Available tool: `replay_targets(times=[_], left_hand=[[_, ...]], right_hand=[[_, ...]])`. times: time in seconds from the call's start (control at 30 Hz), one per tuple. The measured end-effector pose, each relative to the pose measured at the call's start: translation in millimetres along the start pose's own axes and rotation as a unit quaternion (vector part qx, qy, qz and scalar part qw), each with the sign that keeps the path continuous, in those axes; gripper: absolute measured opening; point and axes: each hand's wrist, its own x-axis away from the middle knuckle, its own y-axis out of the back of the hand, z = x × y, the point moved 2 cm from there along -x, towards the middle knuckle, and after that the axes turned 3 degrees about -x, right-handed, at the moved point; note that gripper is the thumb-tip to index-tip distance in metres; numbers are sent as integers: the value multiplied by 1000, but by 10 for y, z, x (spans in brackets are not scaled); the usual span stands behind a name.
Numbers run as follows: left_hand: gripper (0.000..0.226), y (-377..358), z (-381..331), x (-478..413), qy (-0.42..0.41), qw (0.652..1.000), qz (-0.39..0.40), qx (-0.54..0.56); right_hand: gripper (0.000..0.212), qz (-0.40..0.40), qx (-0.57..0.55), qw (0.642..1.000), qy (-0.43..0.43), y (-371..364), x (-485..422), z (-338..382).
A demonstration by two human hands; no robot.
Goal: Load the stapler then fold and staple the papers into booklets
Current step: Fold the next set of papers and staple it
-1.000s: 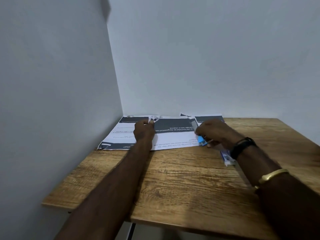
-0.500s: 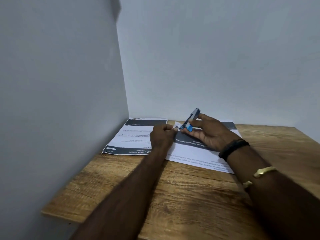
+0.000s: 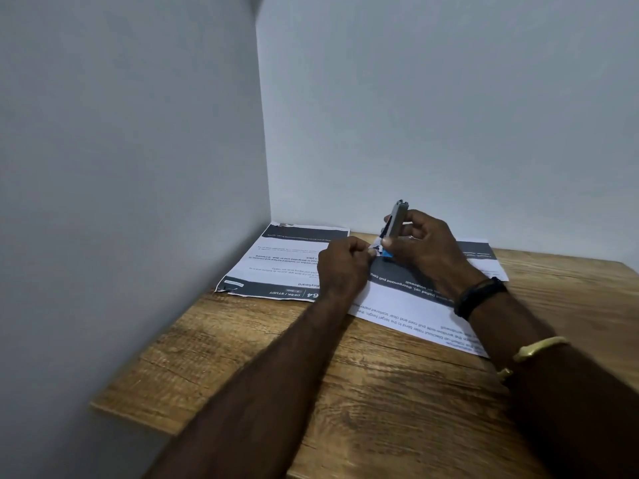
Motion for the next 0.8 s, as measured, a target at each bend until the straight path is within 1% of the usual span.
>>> replay_targets(times=[0.1,0.23,0.3,0.5,0.6,0.8], left_hand=[[14,10,-18,25,-11,1000,4,-4],[18,29,-69,47,-16,1000,-7,-3],[24,42,-94,56,-6,1000,-11,3],[19,33,-111,87,-18,1000,12,15],[17,28,-124,104,-33,999,18,15],[18,25,-139,118,-36,999,34,21]], right_hand=[[40,23,15,1000,3,-5,12,0],[39,31,26,999,4,-12,-5,-18],[35,26,27,999,5,-13,-13,-27],[28,7,64,998,18,6,-41,-61],[28,-4,75,997,24,20,-48,-70],[28,-16,77,997,21,38,-36,-89]])
